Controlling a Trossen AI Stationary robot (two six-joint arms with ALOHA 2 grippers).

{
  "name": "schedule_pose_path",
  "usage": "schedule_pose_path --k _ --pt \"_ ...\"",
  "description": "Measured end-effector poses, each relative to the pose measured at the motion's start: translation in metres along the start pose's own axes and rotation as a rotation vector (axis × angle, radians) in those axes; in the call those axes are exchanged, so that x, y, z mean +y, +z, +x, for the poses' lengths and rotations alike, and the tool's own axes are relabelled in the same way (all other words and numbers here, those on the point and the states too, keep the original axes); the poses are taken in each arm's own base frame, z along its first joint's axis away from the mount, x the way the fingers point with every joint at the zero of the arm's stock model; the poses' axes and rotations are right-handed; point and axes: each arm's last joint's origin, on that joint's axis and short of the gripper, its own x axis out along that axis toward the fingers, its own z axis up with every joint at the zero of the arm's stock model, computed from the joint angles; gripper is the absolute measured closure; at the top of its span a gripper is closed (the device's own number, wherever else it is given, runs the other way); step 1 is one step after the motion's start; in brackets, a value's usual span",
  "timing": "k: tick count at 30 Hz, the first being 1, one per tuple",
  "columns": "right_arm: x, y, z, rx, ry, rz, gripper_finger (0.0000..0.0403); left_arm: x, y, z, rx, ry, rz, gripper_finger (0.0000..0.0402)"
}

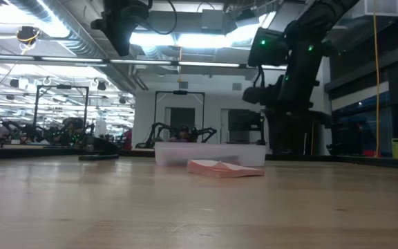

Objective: Pack school essentials
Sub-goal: Adjust the supply box

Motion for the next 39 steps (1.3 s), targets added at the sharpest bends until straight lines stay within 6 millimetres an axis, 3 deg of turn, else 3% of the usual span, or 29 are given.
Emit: schedule_pose_path --k 6,11,15,22,31,34,39 --pt "0.013 -0.002 -0.04 0.059 0.094 -0.042 0.0272 0.0 0.0 0.0 0.0 0.0 0.0 0.0326" --pt "0.041 0.011 -0.062 -0.166 0.338 -0.278 0.0272 0.0 0.001 0.0 -0.01 -0.004 -0.003 0.0326" --pt "0.051 0.025 -0.053 -0.264 0.423 -0.451 0.0272 -0.001 0.002 0.0 -0.019 -0.008 -0.006 0.0326" --pt "0.048 0.059 -0.028 -0.124 0.386 -0.551 0.0272 -0.001 0.003 0.0 -0.026 -0.01 -0.008 0.0326" --pt "0.079 0.099 0.0 -0.048 0.257 -0.627 0.0272 -0.001 0.003 0.0 -0.031 -0.012 -0.011 0.0326" --pt "0.089 0.11 0.002 -0.074 0.141 -0.741 0.0272 -0.001 0.003 0.0 -0.031 -0.012 -0.011 0.0326" --pt "0.1 0.123 0.003 -0.101 0.151 -1.014 0.0272 -0.001 0.003 0.0 -0.031 -0.012 -0.011 0.0326"
